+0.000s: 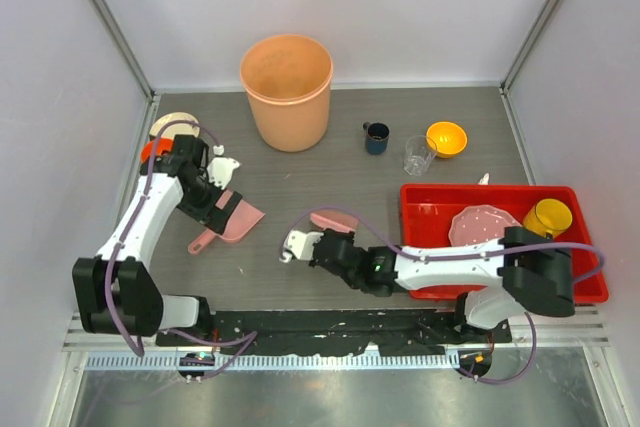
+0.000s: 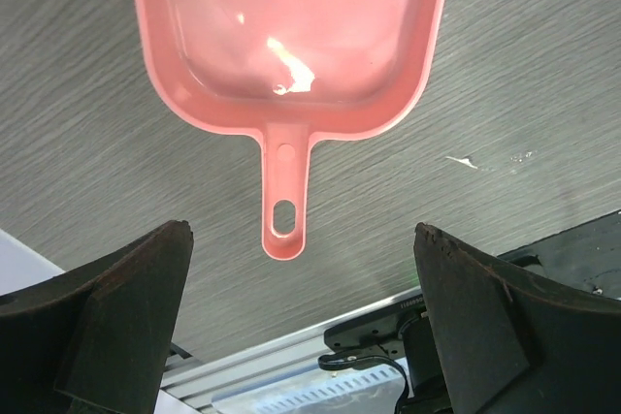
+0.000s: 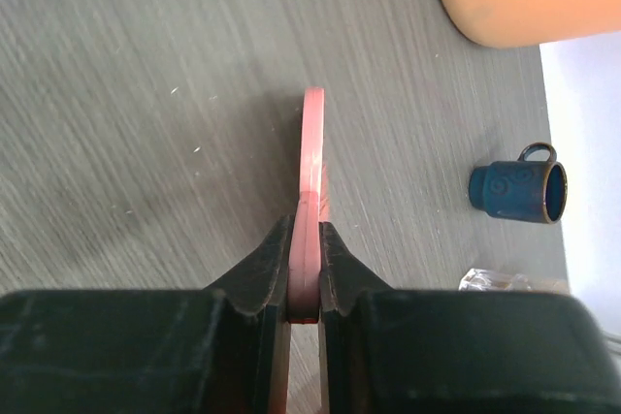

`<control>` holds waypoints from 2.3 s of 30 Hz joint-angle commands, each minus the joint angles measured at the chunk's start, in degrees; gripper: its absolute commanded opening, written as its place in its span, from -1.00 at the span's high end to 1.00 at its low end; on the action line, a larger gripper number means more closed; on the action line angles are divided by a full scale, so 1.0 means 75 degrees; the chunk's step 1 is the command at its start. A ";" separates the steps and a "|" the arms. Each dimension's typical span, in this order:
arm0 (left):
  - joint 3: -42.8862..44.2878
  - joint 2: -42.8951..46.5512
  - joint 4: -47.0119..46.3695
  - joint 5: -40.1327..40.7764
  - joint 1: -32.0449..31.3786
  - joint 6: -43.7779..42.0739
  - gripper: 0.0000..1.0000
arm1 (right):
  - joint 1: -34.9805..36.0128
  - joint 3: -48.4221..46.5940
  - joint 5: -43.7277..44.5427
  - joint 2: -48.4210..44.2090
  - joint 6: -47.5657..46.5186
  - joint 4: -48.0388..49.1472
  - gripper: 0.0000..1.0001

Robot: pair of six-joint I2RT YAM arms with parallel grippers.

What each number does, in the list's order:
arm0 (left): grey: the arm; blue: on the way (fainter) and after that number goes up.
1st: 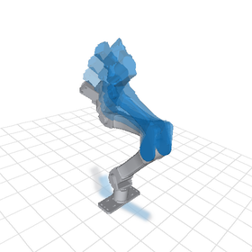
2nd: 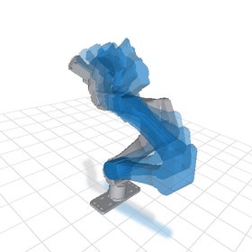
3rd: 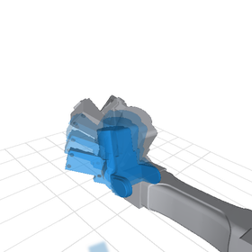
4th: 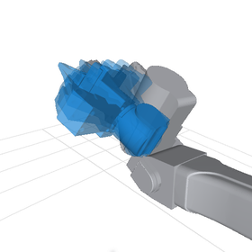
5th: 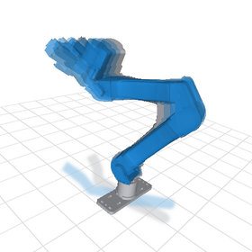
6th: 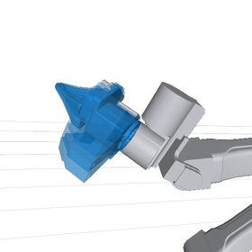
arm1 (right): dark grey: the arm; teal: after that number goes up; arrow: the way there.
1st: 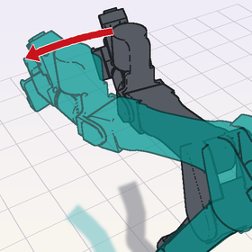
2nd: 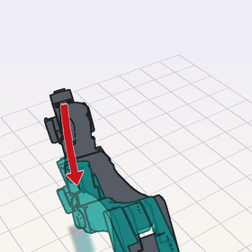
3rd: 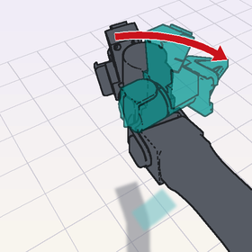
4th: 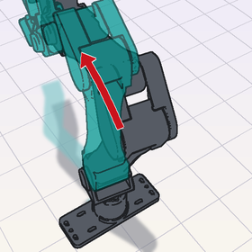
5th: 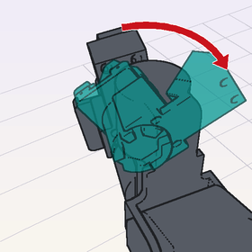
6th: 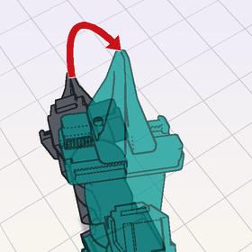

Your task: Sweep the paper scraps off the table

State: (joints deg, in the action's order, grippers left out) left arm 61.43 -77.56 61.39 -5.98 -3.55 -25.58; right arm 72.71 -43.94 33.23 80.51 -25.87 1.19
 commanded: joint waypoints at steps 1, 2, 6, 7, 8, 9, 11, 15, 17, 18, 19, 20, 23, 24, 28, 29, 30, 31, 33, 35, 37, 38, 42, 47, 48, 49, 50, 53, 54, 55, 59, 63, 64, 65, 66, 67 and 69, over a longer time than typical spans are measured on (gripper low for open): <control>0.0025 0.0555 -0.0379 0.0021 0.0063 0.0317 -0.99 | 0.0407 -0.0081 0.0995 0.0490 -0.0595 0.1179 0.89; -0.0045 0.0672 -0.0542 0.0116 0.0063 0.0364 -0.99 | 0.0558 -0.0163 0.0832 0.0747 -0.0490 0.0992 0.85; -0.0093 0.0814 -0.0614 0.0281 0.0075 0.0364 -0.99 | 0.0934 -0.0807 0.0059 0.1229 0.0503 -0.0929 0.14; -0.0093 0.0837 -0.0591 0.0258 0.0075 0.0364 -1.00 | 0.1004 -0.1099 -0.0117 0.1265 0.0682 -0.1211 0.04; -0.0093 0.0872 -0.0603 0.0223 0.0075 0.0364 -1.00 | 0.1121 -0.1241 -0.0594 0.1265 0.0857 -0.1712 -0.58; -0.0093 0.0872 -0.0591 0.0200 0.0075 0.0364 -0.99 | 0.1192 -0.1358 -0.0924 0.1219 0.1045 -0.1926 -0.64; -0.0081 0.0872 -0.0568 0.0129 0.0075 0.0364 -0.99 | 0.1344 -0.1687 -0.2044 0.0927 0.1222 -0.2349 -0.69; -0.0058 0.0931 -0.0509 0.0082 0.0087 0.0318 -0.99 | 0.1345 -0.2097 -0.3631 0.0142 0.1410 -0.2643 -0.72; -0.0069 0.0989 -0.0509 0.0036 0.0098 0.0294 -1.00 | 0.1298 -0.2145 -0.4646 -0.0325 0.1305 -0.2806 -0.73; -0.0081 0.1024 -0.0509 0.0024 0.0099 0.0248 -0.99 | 0.1217 -0.2180 -0.5013 -0.0456 0.1270 -0.2888 -0.73; -0.0093 0.1060 -0.0497 -0.0023 0.0099 0.0212 -0.99 | 0.1135 -0.2192 -0.5307 -0.0597 0.1304 -0.3110 -0.74; -0.0116 0.1106 -0.0509 -0.0116 0.0099 0.0189 -0.99 | 0.1029 -0.2180 -0.5809 -0.0818 0.1293 -0.3216 -0.73; -0.0314 0.1341 -0.0731 -0.0187 0.0099 0.0165 -0.99 | -0.0127 -0.2052 -0.6550 -0.1136 0.1853 -0.3405 -0.73; -0.0385 0.1515 -0.0964 -0.0187 0.0110 0.0165 -1.00 | -0.1048 -0.2005 -0.7155 -0.1334 0.2122 -0.3393 -0.73; -0.0772 0.1845 -0.1691 -0.0304 0.0180 0.0340 -1.00 | -0.3105 -0.1817 -0.7443 -0.1675 0.3061 -0.3381 -0.73; -0.0923 0.1903 -0.2017 -0.0316 0.0215 0.0387 -0.99 | -0.3398 -0.1805 -0.7420 -0.1746 0.3376 -0.3405 -0.73; -0.0994 0.1939 -0.2171 -0.0328 0.0285 0.0457 -1.00 | -0.3738 -0.1782 -0.7385 -0.1804 0.3437 -0.3393 -0.73; -0.1076 0.2020 -0.2359 -0.0305 0.0321 0.0597 -0.99 | -0.4310 -0.1770 -0.7349 -0.1944 0.3727 -0.3347 -0.73; -0.1276 0.2068 -0.2851 -0.0270 0.0426 0.0797 -0.99 | -0.4945 -0.1688 -0.7372 -0.2062 0.4186 -0.3242 -0.73; -0.1474 0.2103 -0.3225 -0.0269 0.0438 0.0949 -0.99 | -0.5847 -0.1606 -0.7525 -0.2191 0.4409 -0.3206 -0.73; -0.1604 0.2138 -0.3449 -0.0316 0.0708 0.1067 -1.00 | -0.6445 -0.1547 -0.7397 -0.2227 0.4865 -0.3101 -0.73; -0.1721 0.2138 -0.3613 -0.0351 0.0731 0.1091 -0.99 | -0.6993 -0.1443 -0.7396 -0.2285 0.5029 -0.3042 -0.73; -0.1956 0.2208 -0.4012 -0.0363 0.0883 0.1313 -0.99 | -0.8426 -0.1173 -0.7070 -0.2484 0.5955 -0.2586 -0.73; -0.2248 0.2372 -0.4959 0.0139 0.0989 0.1968 -0.99 | -0.9015 -0.0402 -0.3254 -0.2999 0.7129 -0.2012 -0.73; -0.2319 0.2407 -0.5171 0.0292 0.0989 0.2260 -1.00 | -0.9026 -0.0190 -0.2343 -0.3267 0.7024 -0.1604 -0.73; -0.2505 0.2431 -0.5417 0.0456 0.0978 0.2425 -0.99 | -0.9026 0.0009 -0.2044 -0.3444 0.6780 -0.1368 -0.73; -0.2623 0.2443 -0.5976 0.0678 0.0977 0.2554 -1.00 | -0.9015 0.0464 -0.1750 -0.3608 0.6742 -0.1122 -0.73; -0.3384 0.2478 -0.7625 0.1615 0.0977 0.3140 -0.99 | -0.9015 0.1552 -0.0941 -0.4335 0.6567 0.0153 -0.72; -0.3595 0.2432 -0.8086 0.1989 0.0989 0.3292 -0.99 | -0.9026 0.1848 -0.0800 -0.4510 0.6462 0.0993 -0.71; -0.4038 0.2396 -0.8926 0.2074 0.0989 0.3364 -0.99 | -0.9015 0.2362 -0.0543 -0.4709 0.6333 0.1361 -0.69; -0.4698 0.2279 -1.0141 0.2402 0.0989 0.3376 -0.99 | -0.9015 0.2870 0.0301 -0.4712 0.5864 0.2009 -0.65; -0.4979 0.2396 -1.0831 0.2251 0.0989 0.3633 -0.99 | -0.9015 0.3128 0.0771 -0.4466 0.5805 0.2475 -0.65; -0.5165 0.2384 -1.1262 0.2041 0.0989 0.3645 -0.99 | -0.9015 0.3210 0.0992 -0.4442 0.5758 0.2571 -0.66; -0.5260 0.2361 -1.1476 0.1935 0.0989 0.3634 -0.99 | -0.9015 0.3245 0.1145 -0.4384 0.5746 0.2676 -0.67; -0.5354 0.2338 -1.1675 0.1806 0.0978 0.3645 -1.00 | -0.9015 0.3292 0.1321 -0.4383 0.5758 0.2735 -0.67; -0.5517 0.2314 -1.2025 0.1700 0.0989 0.3634 -0.99 | -0.9015 0.3397 0.1474 -0.4372 0.5769 0.2794 -0.68; -0.5612 0.2185 -1.2204 0.1361 0.0989 0.3657 -1.00 | -0.9026 0.3550 0.1756 -0.4325 0.5781 0.3098 -0.69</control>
State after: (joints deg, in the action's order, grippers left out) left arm 21.26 -60.82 -18.13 8.08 3.51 0.14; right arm 4.91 -19.29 38.02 47.64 18.09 15.99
